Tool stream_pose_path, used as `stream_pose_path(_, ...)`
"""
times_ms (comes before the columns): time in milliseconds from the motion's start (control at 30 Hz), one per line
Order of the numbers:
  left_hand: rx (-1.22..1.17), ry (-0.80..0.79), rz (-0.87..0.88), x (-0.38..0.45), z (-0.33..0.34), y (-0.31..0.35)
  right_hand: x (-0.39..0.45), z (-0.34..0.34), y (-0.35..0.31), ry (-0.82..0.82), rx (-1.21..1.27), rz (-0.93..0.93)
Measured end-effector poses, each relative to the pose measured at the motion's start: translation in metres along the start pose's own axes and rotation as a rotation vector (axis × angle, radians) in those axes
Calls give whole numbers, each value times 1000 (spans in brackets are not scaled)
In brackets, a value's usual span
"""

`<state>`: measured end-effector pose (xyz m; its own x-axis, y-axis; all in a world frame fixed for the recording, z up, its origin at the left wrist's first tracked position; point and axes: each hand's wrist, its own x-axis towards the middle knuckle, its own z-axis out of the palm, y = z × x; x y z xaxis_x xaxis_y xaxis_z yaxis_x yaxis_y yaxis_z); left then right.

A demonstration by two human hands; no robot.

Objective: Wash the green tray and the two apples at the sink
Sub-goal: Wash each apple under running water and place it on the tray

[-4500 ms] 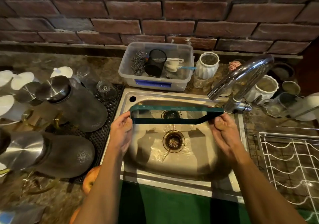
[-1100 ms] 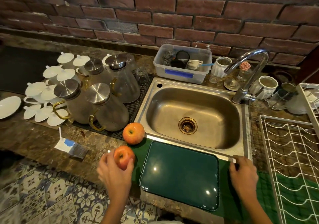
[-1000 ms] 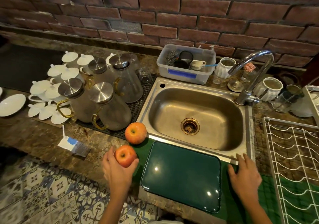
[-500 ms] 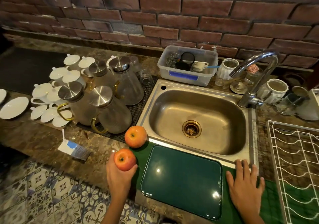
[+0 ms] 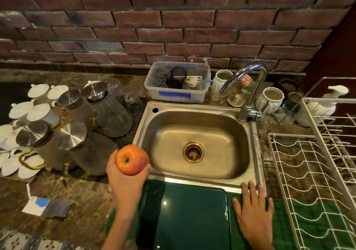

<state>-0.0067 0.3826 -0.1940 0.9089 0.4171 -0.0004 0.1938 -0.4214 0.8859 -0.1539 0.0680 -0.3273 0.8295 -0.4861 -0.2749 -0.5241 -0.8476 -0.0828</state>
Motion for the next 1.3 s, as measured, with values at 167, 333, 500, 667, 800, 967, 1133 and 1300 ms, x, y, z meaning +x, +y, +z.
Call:
stream_pose_path(167,-42,-180,129,9,78,39,1,-5,-4,-2,-6,8)
stream_pose_path(333,-37,-345,167,10,155,69,1,-14,-5,84,60,-17)
stream_pose_path(500,11,-455,176,10,206,75,1,-16,-3,182,150,-35)
stream_pose_path(667,46,-493,176,12,230,73,11,-16,-6,358,126,-66)
stream_pose_path(800,66,-514,178,14,240,74,47,-58,-19,249,366,132)
stream_pose_path(967,94,-543,149,16,249,77,158,-147,-33,333,1011,313)
stream_pose_path(1133,92,-553,122,18,257,78,255,-194,-30,304,1227,544)
stream_pose_path(1300,86,-568,127,16,261,81,292,-191,-26,245,1196,577)
